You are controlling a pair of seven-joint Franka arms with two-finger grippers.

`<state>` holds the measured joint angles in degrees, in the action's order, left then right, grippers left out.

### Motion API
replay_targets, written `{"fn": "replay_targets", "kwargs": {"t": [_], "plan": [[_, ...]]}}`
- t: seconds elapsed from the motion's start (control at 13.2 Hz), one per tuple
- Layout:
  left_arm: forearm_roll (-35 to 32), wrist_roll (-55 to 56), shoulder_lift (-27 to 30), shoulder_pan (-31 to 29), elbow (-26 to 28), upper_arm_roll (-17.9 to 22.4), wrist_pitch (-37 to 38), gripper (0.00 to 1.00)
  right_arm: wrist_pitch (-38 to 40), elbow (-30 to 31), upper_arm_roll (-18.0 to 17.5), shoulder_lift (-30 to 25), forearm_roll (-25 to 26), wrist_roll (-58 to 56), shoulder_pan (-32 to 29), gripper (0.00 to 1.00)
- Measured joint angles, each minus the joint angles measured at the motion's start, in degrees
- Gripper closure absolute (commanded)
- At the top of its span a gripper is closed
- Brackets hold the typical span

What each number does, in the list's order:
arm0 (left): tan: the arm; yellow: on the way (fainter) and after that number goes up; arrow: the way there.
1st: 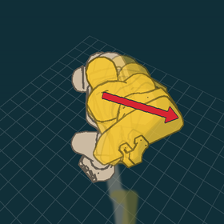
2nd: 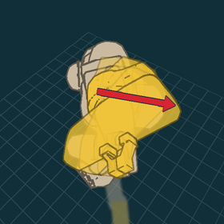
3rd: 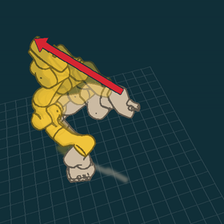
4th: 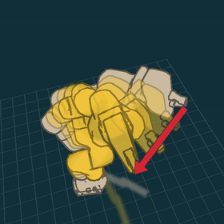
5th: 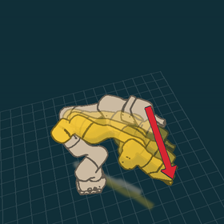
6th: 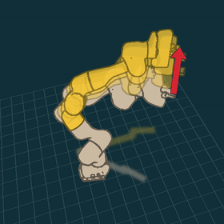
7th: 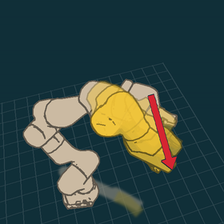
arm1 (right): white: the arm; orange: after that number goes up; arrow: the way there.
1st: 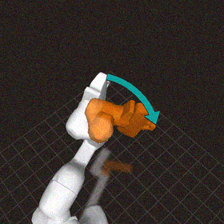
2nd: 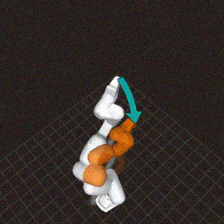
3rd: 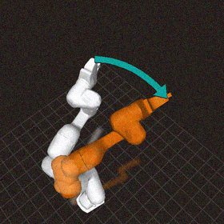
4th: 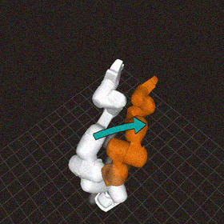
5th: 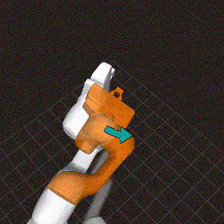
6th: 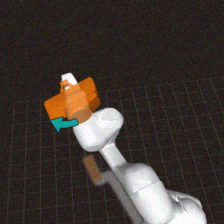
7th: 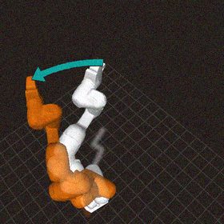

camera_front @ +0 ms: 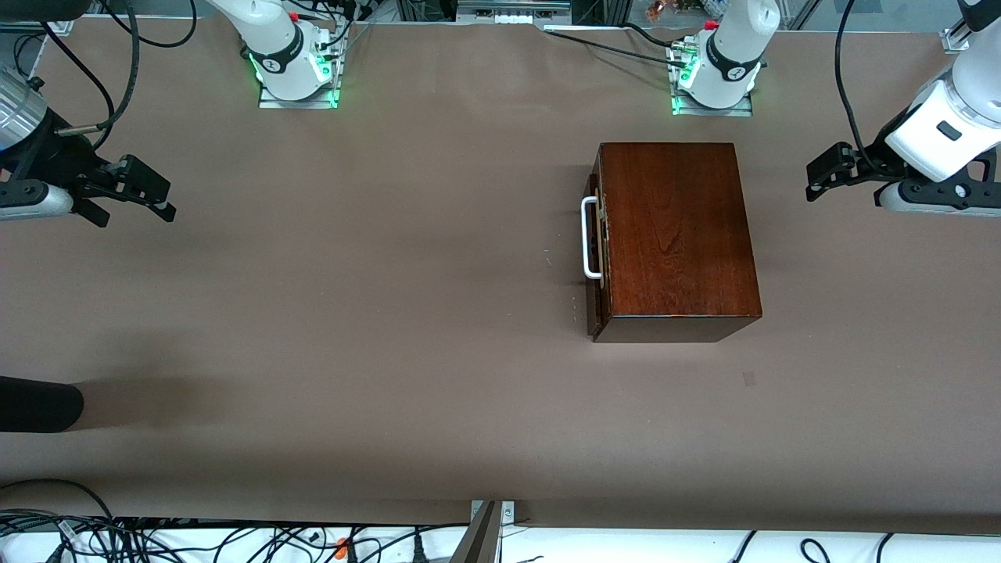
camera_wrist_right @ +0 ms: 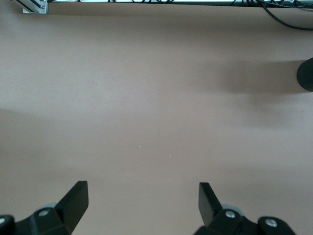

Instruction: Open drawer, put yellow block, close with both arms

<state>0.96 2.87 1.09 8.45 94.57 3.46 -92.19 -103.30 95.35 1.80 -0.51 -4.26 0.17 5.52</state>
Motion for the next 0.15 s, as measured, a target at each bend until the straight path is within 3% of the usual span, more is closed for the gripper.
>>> {"fn": "replay_targets", "kwargs": {"t": [0.15], "plan": [[0.0, 0.0, -0.03, -0.04, 0.0, 0.0, 0.0, 0.0, 0.0, 0.0, 0.0, 0.0, 0.0, 0.0, 0.0, 0.0]]}}
